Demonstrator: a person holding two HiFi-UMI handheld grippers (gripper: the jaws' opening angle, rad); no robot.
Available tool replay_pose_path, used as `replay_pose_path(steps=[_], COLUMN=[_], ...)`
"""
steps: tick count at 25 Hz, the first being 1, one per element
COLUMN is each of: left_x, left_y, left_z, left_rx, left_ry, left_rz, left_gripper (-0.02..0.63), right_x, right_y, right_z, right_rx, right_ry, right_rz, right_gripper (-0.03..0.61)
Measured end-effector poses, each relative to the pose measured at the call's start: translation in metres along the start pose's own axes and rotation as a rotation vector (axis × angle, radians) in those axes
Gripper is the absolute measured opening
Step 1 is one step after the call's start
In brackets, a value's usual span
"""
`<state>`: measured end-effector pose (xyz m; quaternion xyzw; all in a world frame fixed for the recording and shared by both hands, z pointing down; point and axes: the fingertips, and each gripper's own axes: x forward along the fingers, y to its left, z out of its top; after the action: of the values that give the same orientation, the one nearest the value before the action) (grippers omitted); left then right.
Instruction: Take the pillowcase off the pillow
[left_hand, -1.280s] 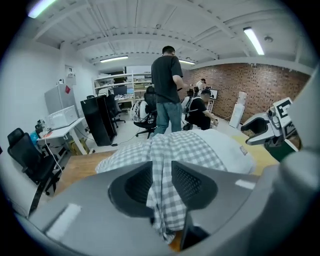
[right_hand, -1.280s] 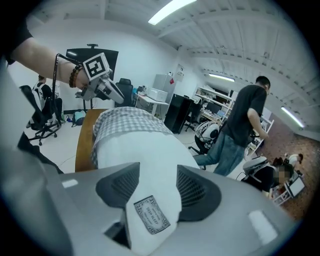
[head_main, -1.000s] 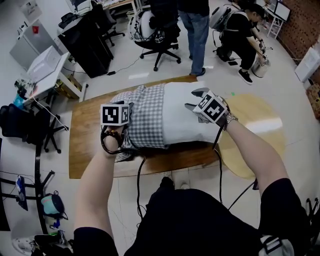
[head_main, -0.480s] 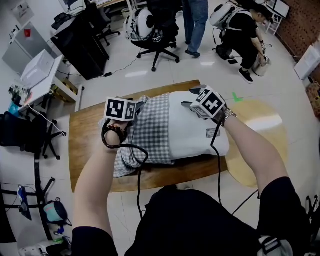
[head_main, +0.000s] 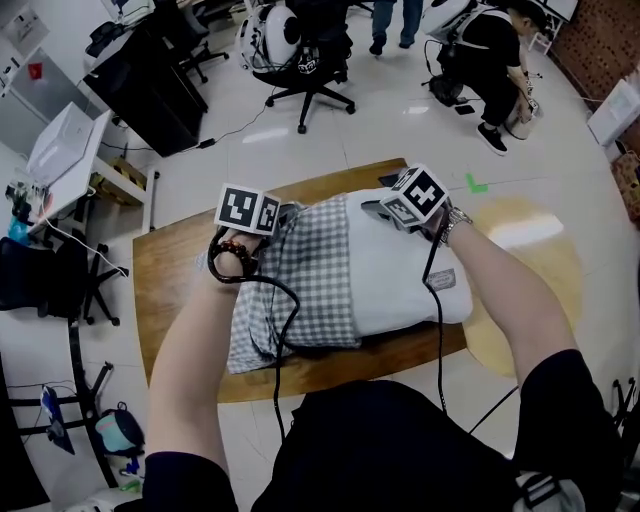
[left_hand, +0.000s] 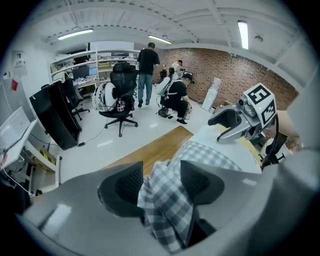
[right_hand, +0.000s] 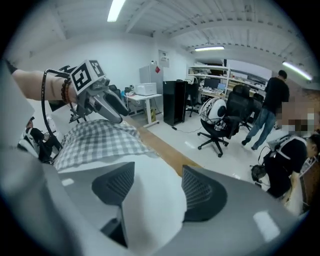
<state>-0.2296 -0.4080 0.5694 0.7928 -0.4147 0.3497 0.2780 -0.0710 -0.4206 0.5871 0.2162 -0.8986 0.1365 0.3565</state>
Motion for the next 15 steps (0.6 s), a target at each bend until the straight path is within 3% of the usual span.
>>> replay_pose_path(steps=[10, 15], left_x=[0.049, 0.06], left_y=[0.024, 0.032], left_z=[-0.01, -0.015], left_rx=[-0.022, -0.035], left_ry=[0.17, 0.237], left_rz=[-0.107, -0.145], left_gripper=[0.252, 0.192], right_x=[0.048, 0.065], right_y=[-0.019, -0.019], right_z=[0.006, -0.006], right_rx=[0.106, 0.192], right_ry=[0.114, 0.179], right_rz=[0.12, 0.187], right_gripper=[0.325, 0.309])
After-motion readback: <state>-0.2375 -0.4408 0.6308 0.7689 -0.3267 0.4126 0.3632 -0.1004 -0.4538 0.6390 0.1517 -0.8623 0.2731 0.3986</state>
